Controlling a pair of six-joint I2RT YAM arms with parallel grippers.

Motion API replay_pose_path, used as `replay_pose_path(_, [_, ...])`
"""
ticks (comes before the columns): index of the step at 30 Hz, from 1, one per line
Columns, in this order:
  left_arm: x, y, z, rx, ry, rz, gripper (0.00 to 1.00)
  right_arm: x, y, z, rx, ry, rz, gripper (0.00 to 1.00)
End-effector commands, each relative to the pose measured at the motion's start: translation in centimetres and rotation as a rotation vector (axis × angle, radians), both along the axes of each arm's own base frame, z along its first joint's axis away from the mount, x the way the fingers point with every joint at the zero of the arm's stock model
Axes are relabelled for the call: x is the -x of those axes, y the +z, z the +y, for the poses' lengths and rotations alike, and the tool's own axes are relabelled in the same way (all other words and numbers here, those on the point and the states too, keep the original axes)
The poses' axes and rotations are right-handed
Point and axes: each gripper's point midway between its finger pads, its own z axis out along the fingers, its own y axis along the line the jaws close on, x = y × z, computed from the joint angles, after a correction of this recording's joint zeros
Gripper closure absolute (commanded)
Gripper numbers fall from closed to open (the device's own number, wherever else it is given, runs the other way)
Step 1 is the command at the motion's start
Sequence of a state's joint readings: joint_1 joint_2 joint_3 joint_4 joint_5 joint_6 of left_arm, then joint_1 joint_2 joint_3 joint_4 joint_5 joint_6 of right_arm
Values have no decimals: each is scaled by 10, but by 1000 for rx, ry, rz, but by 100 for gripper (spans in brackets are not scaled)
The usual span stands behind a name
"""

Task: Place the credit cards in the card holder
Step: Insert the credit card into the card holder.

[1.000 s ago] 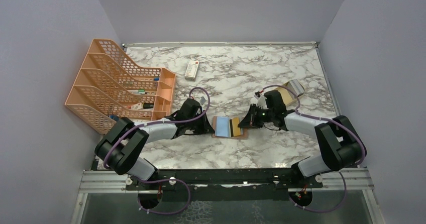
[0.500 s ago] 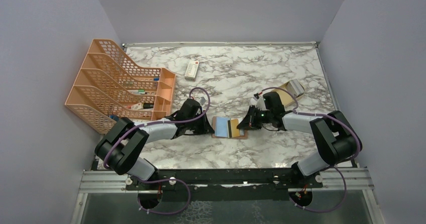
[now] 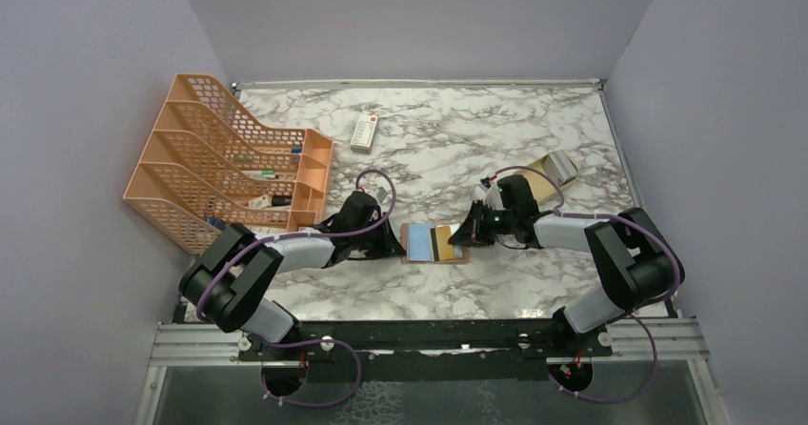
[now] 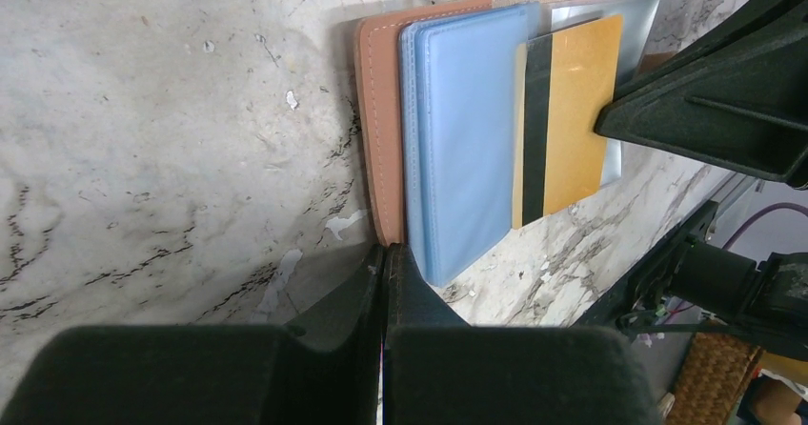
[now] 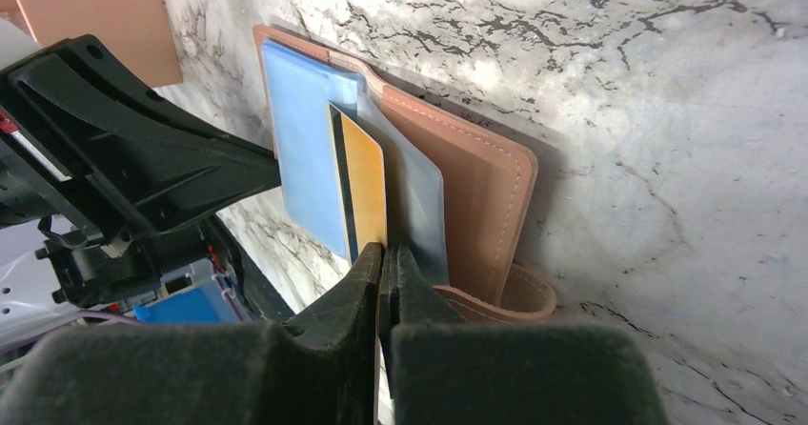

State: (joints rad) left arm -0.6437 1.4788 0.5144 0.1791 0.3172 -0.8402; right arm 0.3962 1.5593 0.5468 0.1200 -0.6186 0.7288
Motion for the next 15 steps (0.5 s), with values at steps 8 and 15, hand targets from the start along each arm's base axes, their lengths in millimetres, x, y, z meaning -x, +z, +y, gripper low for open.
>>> replay_pose_path(8, [11,-1,-5,60,1,32,100,-7,-8,-7,39,-42,-38,99])
replay_pose_path(15, [10,3,-11,84,-4,35,100,-8,-6,-6,19,-66,-36,99])
